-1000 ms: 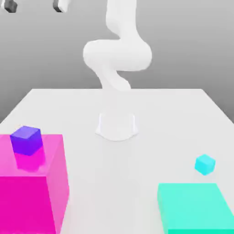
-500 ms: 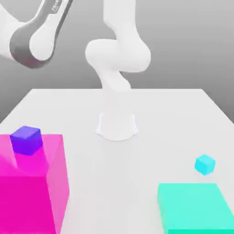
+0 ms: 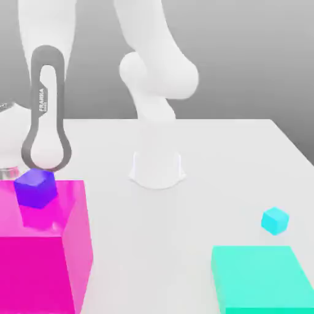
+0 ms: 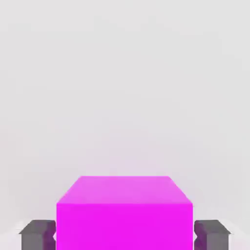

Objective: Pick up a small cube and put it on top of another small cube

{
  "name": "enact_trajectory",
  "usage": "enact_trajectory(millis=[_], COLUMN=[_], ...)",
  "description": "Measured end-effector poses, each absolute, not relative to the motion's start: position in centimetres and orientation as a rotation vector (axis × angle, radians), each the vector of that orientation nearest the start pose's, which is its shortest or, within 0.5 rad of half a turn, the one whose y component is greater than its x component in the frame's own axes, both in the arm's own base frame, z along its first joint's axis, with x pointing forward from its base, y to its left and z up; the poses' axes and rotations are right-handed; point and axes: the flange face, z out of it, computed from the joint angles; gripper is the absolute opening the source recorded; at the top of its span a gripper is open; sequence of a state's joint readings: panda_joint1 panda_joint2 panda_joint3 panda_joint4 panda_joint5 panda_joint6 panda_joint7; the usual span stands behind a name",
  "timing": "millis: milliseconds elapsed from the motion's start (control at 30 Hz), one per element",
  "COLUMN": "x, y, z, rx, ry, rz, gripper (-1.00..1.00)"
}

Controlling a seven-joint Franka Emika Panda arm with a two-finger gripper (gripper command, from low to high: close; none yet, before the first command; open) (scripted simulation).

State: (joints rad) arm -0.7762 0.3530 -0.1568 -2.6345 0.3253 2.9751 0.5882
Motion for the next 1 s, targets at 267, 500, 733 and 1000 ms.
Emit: enact_trajectory(millis=[267, 500, 733, 1000], x=[22.2, 29.2, 38.5, 45.7], y=[-34.8, -37.2, -37.1, -33.3], z=[17.6, 24.2, 31.8, 39.0], rx=[-1.913, -1.731, -1.485, -1.239], ry=[2.493, 2.580, 2.661, 2.793], rz=[0.000, -0.124, -0.184, -0.097], gripper=[-1.00, -1.00, -1.00, -1.00])
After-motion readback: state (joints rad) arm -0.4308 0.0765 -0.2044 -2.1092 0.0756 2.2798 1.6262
